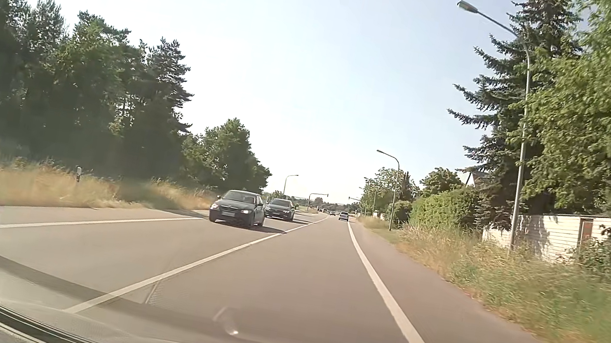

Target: Follow the waypoints while adhering to traffic rules and regulations

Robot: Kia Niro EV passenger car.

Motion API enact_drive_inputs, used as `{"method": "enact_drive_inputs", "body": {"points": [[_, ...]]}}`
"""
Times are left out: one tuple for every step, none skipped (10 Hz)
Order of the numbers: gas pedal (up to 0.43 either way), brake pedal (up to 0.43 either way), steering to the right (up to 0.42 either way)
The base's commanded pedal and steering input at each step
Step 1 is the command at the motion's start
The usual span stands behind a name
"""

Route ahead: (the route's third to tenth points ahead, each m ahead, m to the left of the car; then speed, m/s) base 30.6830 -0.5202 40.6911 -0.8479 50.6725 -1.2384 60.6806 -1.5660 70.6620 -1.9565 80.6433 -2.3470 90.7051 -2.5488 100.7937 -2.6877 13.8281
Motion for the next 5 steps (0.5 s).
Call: {"method": "enact_drive_inputs", "body": {"points": [[0.059,0.03,0.006],[0.059,0.03,0.006],[0.059,0.024,0.006],[0.059,0.03,0.006],[0.059,0.03,0.005]]}}
